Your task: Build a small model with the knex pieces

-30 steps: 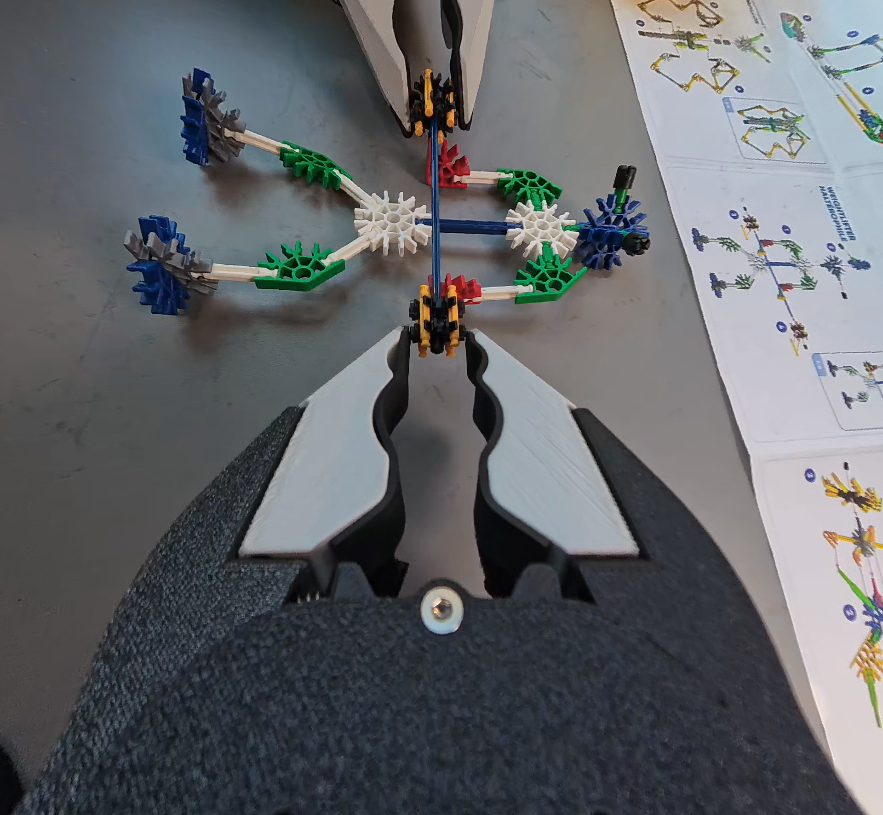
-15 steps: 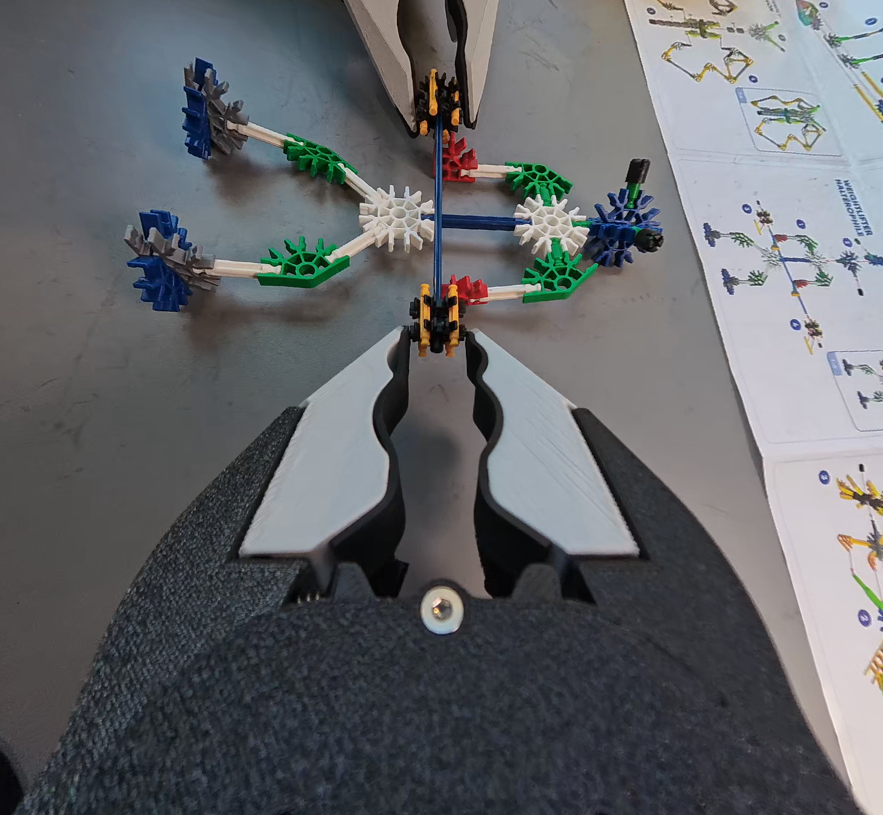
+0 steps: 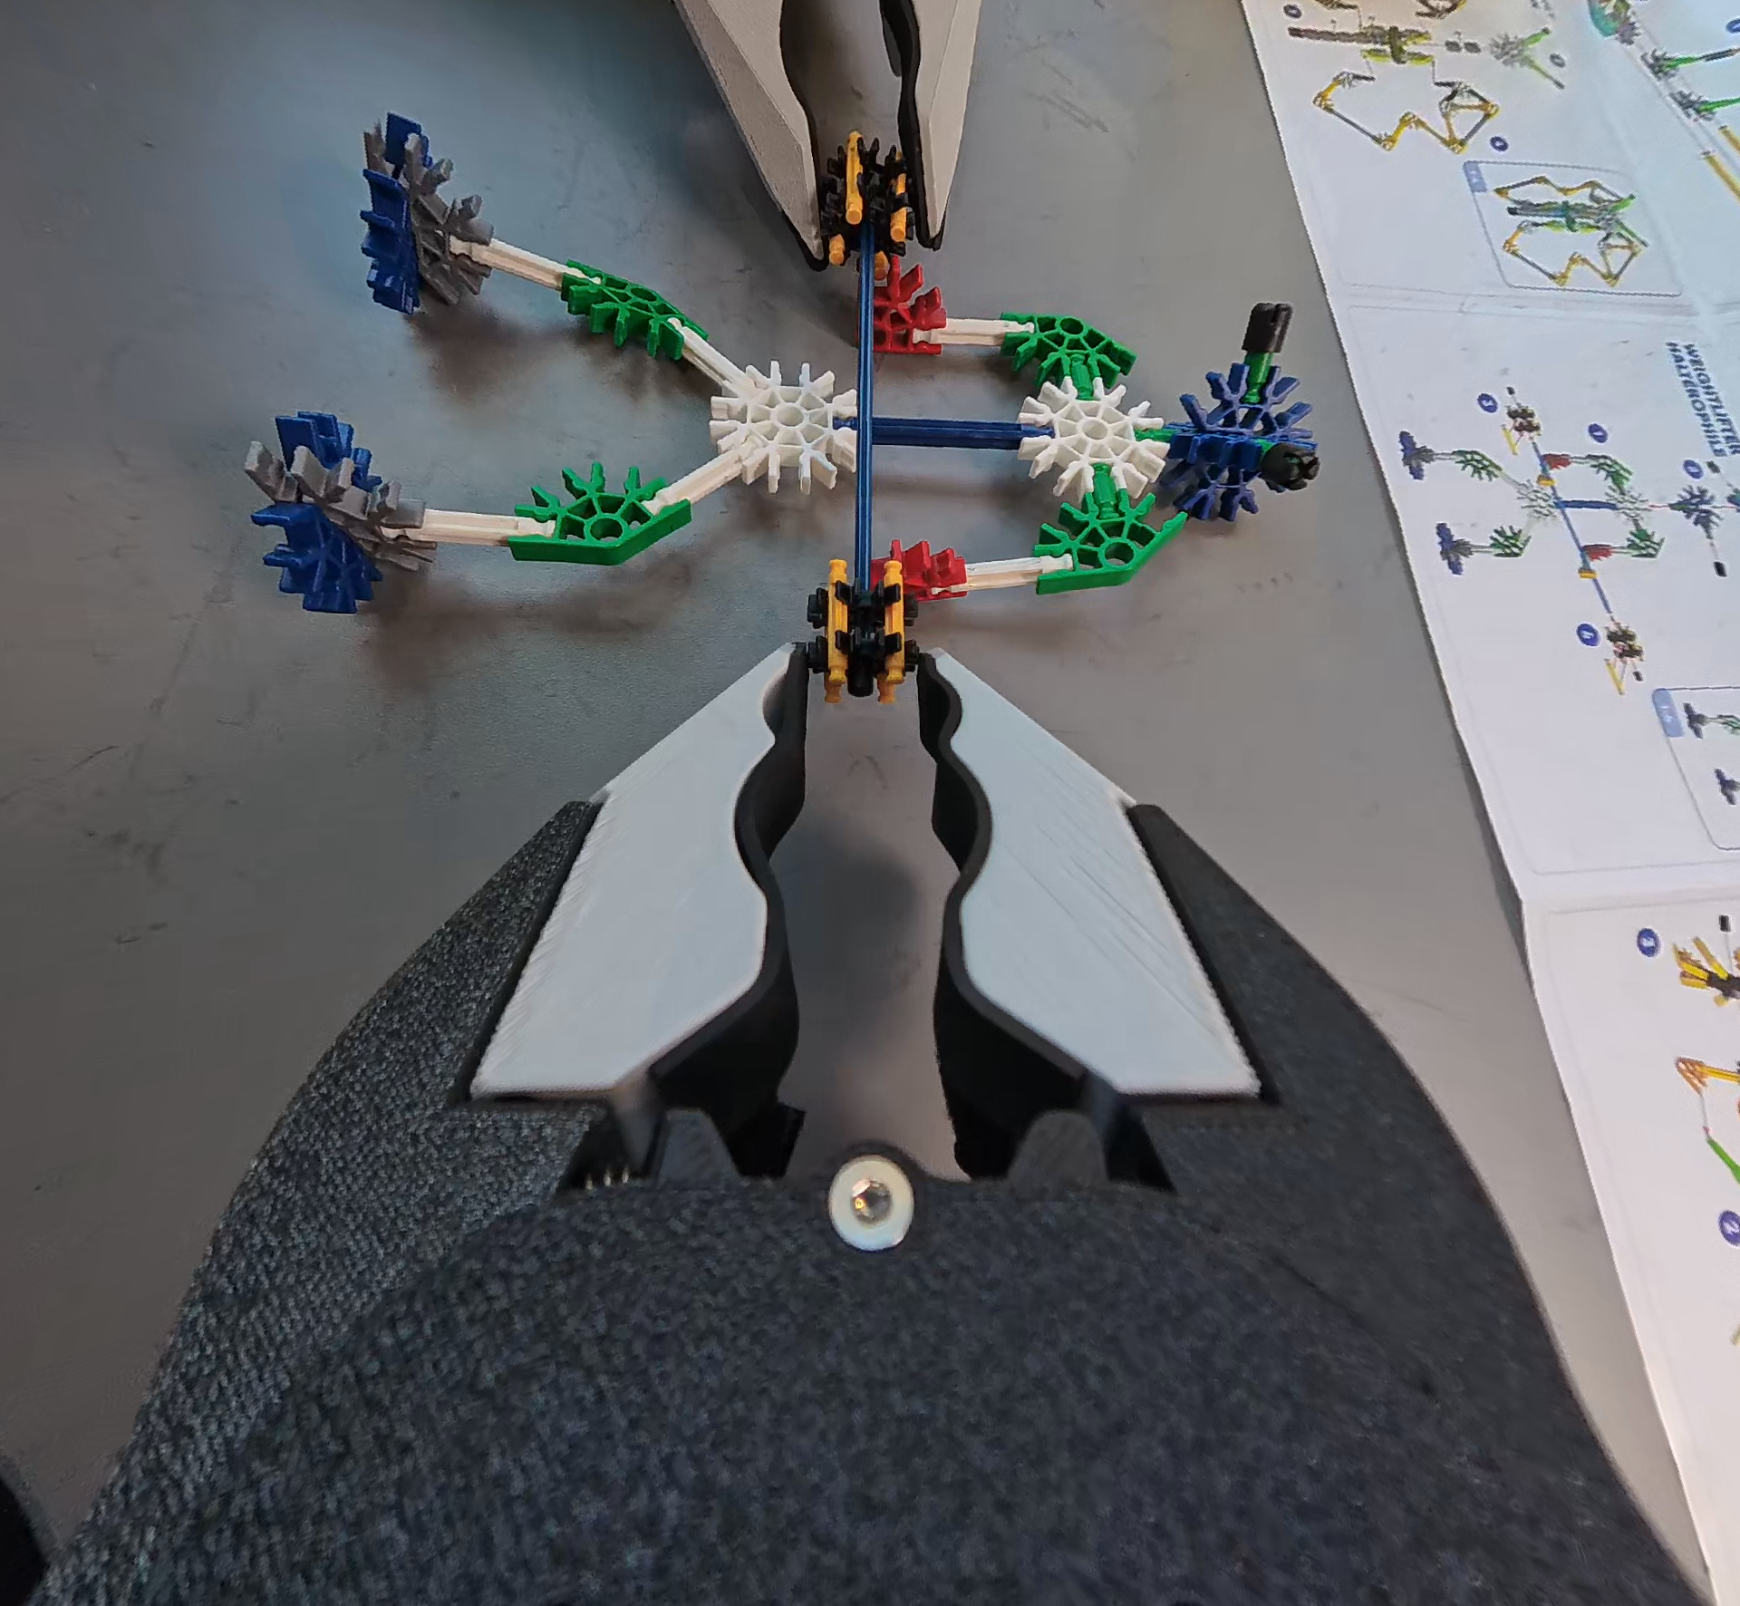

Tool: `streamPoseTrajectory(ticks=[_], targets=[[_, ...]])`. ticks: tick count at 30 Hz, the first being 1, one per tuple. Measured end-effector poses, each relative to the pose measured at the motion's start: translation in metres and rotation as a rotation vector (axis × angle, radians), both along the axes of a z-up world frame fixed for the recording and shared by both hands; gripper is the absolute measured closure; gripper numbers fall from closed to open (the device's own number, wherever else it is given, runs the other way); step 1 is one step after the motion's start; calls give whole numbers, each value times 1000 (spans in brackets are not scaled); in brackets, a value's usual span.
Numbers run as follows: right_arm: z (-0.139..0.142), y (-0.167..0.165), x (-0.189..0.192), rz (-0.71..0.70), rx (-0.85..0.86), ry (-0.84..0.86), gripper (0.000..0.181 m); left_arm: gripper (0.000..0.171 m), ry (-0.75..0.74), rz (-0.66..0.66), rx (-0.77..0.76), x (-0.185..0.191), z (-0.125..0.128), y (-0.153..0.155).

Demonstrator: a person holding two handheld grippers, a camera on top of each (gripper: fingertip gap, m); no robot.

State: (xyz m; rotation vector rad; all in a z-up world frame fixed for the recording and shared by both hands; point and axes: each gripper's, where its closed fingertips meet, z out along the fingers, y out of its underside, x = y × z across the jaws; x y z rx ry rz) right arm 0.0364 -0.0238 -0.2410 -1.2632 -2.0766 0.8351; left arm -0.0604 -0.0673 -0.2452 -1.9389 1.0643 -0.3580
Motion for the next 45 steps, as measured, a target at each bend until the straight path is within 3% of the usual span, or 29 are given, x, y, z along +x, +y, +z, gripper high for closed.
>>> streamPoseTrajectory(ticks=[22,30,37,45], targets=[[1,1,-1,-1,6,11,159,147,11,3,25,-1,1,0],[29,-5,-4,3,-24,113,159,147,-19,9,94,-5,18,-1],[44,-39,-27,33,-64,194,159,148,-31,-26,13,-25,24,-34],[25,-58,-56,-13,20,151,162,148,21,73,-61,-75,24,-62]])
